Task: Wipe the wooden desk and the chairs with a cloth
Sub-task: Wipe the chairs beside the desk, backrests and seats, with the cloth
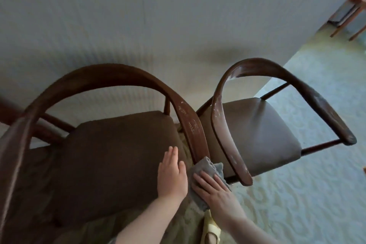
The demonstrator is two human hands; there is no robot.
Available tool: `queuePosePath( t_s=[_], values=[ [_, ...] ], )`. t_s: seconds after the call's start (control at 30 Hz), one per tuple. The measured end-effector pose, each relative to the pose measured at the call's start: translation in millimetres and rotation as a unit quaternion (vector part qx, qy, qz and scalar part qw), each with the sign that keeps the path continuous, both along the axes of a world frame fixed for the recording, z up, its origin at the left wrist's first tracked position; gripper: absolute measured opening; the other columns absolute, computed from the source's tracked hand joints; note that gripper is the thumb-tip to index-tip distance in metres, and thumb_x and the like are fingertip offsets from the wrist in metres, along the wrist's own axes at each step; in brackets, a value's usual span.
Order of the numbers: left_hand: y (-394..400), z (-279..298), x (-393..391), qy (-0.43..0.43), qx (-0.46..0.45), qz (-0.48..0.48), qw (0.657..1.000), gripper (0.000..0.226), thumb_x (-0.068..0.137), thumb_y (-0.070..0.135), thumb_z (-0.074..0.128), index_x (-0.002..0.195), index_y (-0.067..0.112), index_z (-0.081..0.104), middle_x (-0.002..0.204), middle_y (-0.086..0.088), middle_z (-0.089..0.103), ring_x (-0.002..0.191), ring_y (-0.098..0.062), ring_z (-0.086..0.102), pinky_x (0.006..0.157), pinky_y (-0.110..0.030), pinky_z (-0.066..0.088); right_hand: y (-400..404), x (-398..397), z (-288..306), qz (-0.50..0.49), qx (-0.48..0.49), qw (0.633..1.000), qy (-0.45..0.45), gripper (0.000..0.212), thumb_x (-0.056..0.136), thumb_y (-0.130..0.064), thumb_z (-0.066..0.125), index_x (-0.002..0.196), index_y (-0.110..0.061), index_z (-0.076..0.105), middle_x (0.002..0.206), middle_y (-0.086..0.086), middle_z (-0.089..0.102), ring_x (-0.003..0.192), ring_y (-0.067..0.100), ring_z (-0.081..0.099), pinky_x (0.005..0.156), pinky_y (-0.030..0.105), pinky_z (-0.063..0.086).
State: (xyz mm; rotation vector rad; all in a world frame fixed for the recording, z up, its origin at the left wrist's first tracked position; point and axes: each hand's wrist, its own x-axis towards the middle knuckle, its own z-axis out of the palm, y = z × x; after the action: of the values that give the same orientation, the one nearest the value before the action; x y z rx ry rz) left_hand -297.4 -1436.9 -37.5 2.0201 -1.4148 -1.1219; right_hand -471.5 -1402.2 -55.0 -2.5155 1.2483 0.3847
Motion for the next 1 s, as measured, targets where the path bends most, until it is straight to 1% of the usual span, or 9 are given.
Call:
queuePosePath(
  t_s=[0.1, 0.2, 0.3, 0.4, 0.47, 0.63, 0.77, 0.83, 1.0],
  values=[
    [-6.6, -1.6, -14.7, -0.037, -0.009, 0.078, 0.996, 0.051, 0.105, 0.032, 0.026, 0.154, 0.025, 0.015, 0.162, 0.006, 0.008, 0.148, -0.011, 0.003, 0.121, -0.033, 0.01, -41.3, -13.8, 8.9, 0.027, 0.003, 1.0, -0.013, 0.071, 0.074, -0.021, 0.06, 0.142, -0.037, 0.046, 0.154, -0.011, 0.032, 0.145, 0.016, 0.027, 0.116, 0.034, 0.009],
    [-1.2, -6.9, -38.6, -0.047, 0.01, 0.155, 0.987, 0.052, 0.104, 0.033, 0.026, 0.154, 0.025, 0.012, 0.162, 0.006, 0.005, 0.148, -0.012, 0.001, 0.12, -0.033, 0.007, -65.2, -36.7, 7.5, -0.011, -0.034, 0.998, -0.045, 0.083, 0.088, -0.011, 0.059, 0.15, -0.043, 0.014, 0.157, -0.017, -0.007, 0.147, 0.012, -0.007, 0.122, 0.035, -0.002],
    [3.3, -13.7, -68.5, -0.057, 0.038, 0.234, 0.97, 0.053, 0.104, 0.033, 0.025, 0.154, 0.023, 0.011, 0.162, 0.004, 0.004, 0.149, -0.014, 0.001, 0.12, -0.036, 0.007, -72.2, -42.8, 10.8, 0.098, -0.003, 0.993, -0.067, 0.08, 0.082, -0.009, 0.062, 0.15, -0.038, 0.028, 0.159, -0.014, 0.006, 0.147, 0.019, -0.003, 0.119, 0.044, 0.013],
    [10.0, -14.7, -93.3, -0.032, 0.063, 0.312, 0.947, 0.054, 0.104, 0.034, 0.022, 0.154, 0.02, 0.01, 0.162, 0.001, 0.003, 0.149, -0.017, 0.0, 0.121, -0.039, 0.007, -87.8, -35.2, 13.2, 0.269, 0.058, 0.961, -0.023, 0.069, 0.096, -0.013, 0.046, 0.154, -0.032, 0.014, 0.159, -0.014, -0.012, 0.144, 0.016, -0.023, 0.113, 0.036, -0.018],
    [16.9, -14.0, -104.4, -0.023, 0.068, 0.341, 0.937, 0.054, 0.104, 0.035, 0.021, 0.154, 0.019, 0.01, 0.162, 0.002, 0.002, 0.149, -0.017, 0.0, 0.121, -0.039, 0.008, -118.5, -30.0, 11.8, 0.284, 0.008, 0.959, -0.004, 0.071, 0.098, -0.013, 0.044, 0.155, -0.035, 0.007, 0.158, -0.013, -0.016, 0.145, 0.013, -0.022, 0.118, 0.036, -0.013],
    [18.4, -19.1, -105.4, -0.021, 0.086, 0.381, 0.92, 0.054, 0.104, 0.035, 0.022, 0.155, 0.019, 0.009, 0.162, 0.003, 0.001, 0.149, -0.017, 0.0, 0.12, -0.037, 0.009, -155.7, -26.4, 19.0, 0.132, 0.009, 0.991, -0.024, 0.076, 0.097, -0.008, 0.047, 0.152, -0.043, 0.009, 0.153, -0.022, -0.021, 0.138, 0.006, -0.027, 0.122, 0.041, 0.004],
    [-16.1, -23.2, -104.8, 0.037, 0.108, 0.401, 0.909, 0.053, 0.104, 0.033, 0.021, 0.154, 0.019, 0.013, 0.162, 0.001, 0.003, 0.149, -0.017, 0.004, 0.118, -0.035, 0.01, -140.5, -10.2, 12.4, 0.339, 0.024, 0.94, -0.035, 0.064, 0.09, -0.02, 0.059, 0.148, -0.032, 0.037, 0.161, -0.01, 0.009, 0.14, 0.012, -0.015, 0.121, 0.044, 0.006],
    [-33.0, -26.9, -106.7, 0.069, 0.092, 0.408, 0.906, 0.052, 0.104, 0.033, 0.022, 0.154, 0.017, 0.015, 0.162, 0.001, 0.006, 0.149, -0.017, 0.006, 0.117, -0.034, 0.011, -174.5, 0.1, 14.0, 0.384, 0.034, 0.923, 0.019, 0.067, 0.093, -0.013, 0.053, 0.152, -0.029, 0.027, 0.163, -0.007, 0.004, 0.138, 0.01, -0.022, 0.121, 0.043, -0.001],
    [-67.0, -41.5, -112.7, 0.04, 0.058, 0.416, 0.907, 0.05, 0.104, 0.03, 0.024, 0.151, 0.012, 0.027, 0.159, -0.005, 0.022, 0.146, -0.018, 0.019, 0.116, -0.029, 0.014, -234.3, 15.7, 31.6, 0.135, -0.061, 0.989, 0.006, 0.076, 0.097, -0.01, 0.048, 0.152, -0.043, 0.007, 0.159, -0.015, -0.012, 0.145, 0.016, -0.022, 0.117, 0.044, -0.012]
  ],
)
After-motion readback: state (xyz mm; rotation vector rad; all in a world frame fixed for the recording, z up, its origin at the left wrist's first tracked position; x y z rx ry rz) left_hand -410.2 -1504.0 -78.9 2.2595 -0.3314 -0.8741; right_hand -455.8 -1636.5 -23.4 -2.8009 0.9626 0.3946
